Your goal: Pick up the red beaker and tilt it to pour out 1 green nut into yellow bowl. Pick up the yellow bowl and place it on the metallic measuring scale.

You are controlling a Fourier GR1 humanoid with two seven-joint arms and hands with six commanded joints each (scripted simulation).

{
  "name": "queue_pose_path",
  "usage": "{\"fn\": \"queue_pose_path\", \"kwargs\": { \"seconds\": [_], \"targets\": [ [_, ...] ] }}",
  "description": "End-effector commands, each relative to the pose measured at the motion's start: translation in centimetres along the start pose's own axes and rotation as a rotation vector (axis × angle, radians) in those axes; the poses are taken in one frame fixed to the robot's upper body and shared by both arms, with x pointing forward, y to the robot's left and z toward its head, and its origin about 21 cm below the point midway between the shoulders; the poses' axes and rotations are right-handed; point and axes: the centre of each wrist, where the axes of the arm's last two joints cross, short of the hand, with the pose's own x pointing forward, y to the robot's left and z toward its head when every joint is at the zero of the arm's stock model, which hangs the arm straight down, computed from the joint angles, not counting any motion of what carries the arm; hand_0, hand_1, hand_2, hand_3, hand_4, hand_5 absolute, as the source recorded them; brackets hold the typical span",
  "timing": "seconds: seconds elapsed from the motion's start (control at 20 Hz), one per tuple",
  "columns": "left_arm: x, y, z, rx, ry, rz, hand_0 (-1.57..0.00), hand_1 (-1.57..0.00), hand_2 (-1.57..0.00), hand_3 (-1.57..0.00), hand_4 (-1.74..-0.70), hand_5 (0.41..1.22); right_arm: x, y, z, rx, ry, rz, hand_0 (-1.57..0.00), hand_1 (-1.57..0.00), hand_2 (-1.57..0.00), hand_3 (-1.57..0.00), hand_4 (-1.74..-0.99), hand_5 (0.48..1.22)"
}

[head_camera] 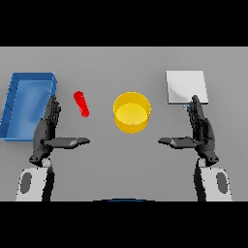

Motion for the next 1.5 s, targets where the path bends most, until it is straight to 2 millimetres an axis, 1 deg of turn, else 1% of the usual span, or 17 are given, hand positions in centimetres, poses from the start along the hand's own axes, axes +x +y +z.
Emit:
{"fn": "queue_pose_path", "kwargs": {
  "seconds": [0.0, 0.25, 0.3, 0.35, 0.4, 0.5, 0.55, 0.65, 0.7, 0.75, 0.8, 0.85, 0.95, 1.1, 1.2, 1.3, 1.45],
  "targets": [
    [0.0, 0.1, 0.1, 0.001, -0.001, 0.000, 0.00, 0.00, 0.00, 0.00, -1.15, 0.599, 0.0, 0.0, 0.0, -0.001, 0.000, -0.001, 0.00, 0.00, 0.00, 0.00, -1.167, 0.599],
    [-0.1, 0.9, 1.0, 0.006, -0.005, 0.000, 0.00, 0.00, 0.00, 0.00, -1.15, 0.599, 0.0, 0.5, -0.4, 0.001, 0.006, -0.005, 0.00, 0.00, 0.00, 0.00, -1.167, 0.599],
    [0.2, 1.3, 2.1, -0.023, -0.032, -0.065, 0.00, 0.00, 0.00, 0.00, -1.15, 0.599, 0.2, 0.3, 0.4, 0.002, -0.080, 0.153, 0.00, 0.00, 0.00, 0.00, -1.167, 0.599],
    [0.3, 1.1, 3.0, -0.048, -0.035, -0.103, 0.00, 0.00, 0.00, 0.00, -1.16, 0.599, 0.3, 0.6, 1.0, 0.003, -0.102, 0.240, 0.00, 0.00, 0.00, 0.00, -1.163, 0.595],
    [0.7, 1.1, 3.1, -0.057, -0.030, -0.126, 0.00, 0.00, 0.00, 0.00, -1.16, 0.599, 0.2, 1.0, 1.5, 0.016, -0.123, 0.294, 0.00, 0.00, 0.00, 0.00, -1.162, 0.594],
    [1.3, 1.3, 3.1, -0.063, -0.010, -0.150, 0.00, 0.00, 0.00, 0.00, -1.16, 0.599, 0.6, 1.1, 1.8, 0.003, -0.118, 0.347, 0.00, 0.00, 0.00, 0.00, -1.159, 0.590],
    [1.5, 1.1, 3.5, -0.068, -0.015, -0.160, 0.00, 0.00, 0.00, 0.00, -1.16, 0.600, 0.5, 1.5, 2.0, 0.003, -0.109, 0.343, 0.00, 0.00, 0.00, 0.00, -1.162, 0.591],
    [1.6, 0.9, 3.2, -0.076, -0.005, -0.183, 0.00, 0.00, 0.00, 0.00, -1.16, 0.603, 0.6, 1.1, 2.5, 0.000, -0.118, 0.336, 0.00, 0.00, 0.00, 0.00, -1.183, 0.596],
    [1.2, 0.6, 3.3, -0.087, 0.006, -0.191, 0.00, 0.00, 0.00, 0.00, -1.16, 0.602, 0.8, 1.1, 2.1, 0.001, -0.116, 0.323, 0.00, 0.00, 0.00, 0.00, -1.192, 0.600],
    [1.1, 0.7, 3.2, -0.091, 0.009, -0.202, 0.00, 0.00, 0.00, 0.00, -1.16, 0.602, 0.7, 1.1, 2.3, 0.006, -0.115, 0.320, 0.00, 0.00, 0.00, 0.00, -1.199, 0.603],
    [0.8, 0.7, 2.6, -0.096, 0.015, -0.208, 0.00, 0.00, 0.00, 0.00, -1.16, 0.604, 0.6, 1.0, 2.3, 0.016, -0.113, 0.298, 0.00, 0.00, 0.00, 0.00, -1.212, 0.607],
    [0.7, 0.3, 2.0, -0.098, 0.021, -0.209, 0.00, 0.00, 0.00, 0.00, -1.17, 0.605, 1.1, 1.0, 2.2, 0.024, -0.130, 0.288, 0.00, 0.00, 0.00, 0.00, -1.224, 0.611],
    [-0.1, -0.7, 0.6, -0.115, 0.014, -0.212, 0.00, 0.00, 0.00, 0.00, -1.21, 0.615, 0.9, 0.8, 1.9, 0.023, -0.116, 0.310, 0.00, 0.00, 0.00, 0.00, -1.236, 0.623],
    [-1.1, -0.9, -0.9, -0.111, 0.014, -0.242, 0.00, 0.00, 0.00, 0.00, -1.23, 0.629, 0.8, 0.8, 2.1, 0.038, -0.136, 0.294, 0.00, 0.00, 0.00, 0.00, -1.260, 0.633],
    [-1.3, -1.0, -2.1, -0.111, 0.024, -0.249, 0.00, 0.00, 0.00, 0.00, -1.24, 0.641, 0.7, 0.7, 2.3, 0.040, -0.132, 0.280, 0.00, 0.00, 0.00, 0.00, -1.273, 0.632],
    [-1.6, -1.2, -3.4, -0.114, 0.030, -0.255, 0.00, 0.00, 0.00, 0.00, -1.25, 0.660, 1.2, 1.0, 1.9, 0.037, -0.144, 0.286, 0.00, 0.00, 0.00, 0.00, -1.281, 0.635],
    [-1.5, -1.5, -5.1, -0.112, 0.013, -0.255, 0.00, 0.00, 0.00, 0.00, -1.27, 0.677, 0.8, 0.7, 1.9, 0.033, -0.121, 0.298, 0.00, 0.00, 0.00, 0.00, -1.268, 0.635]
  ]
}}
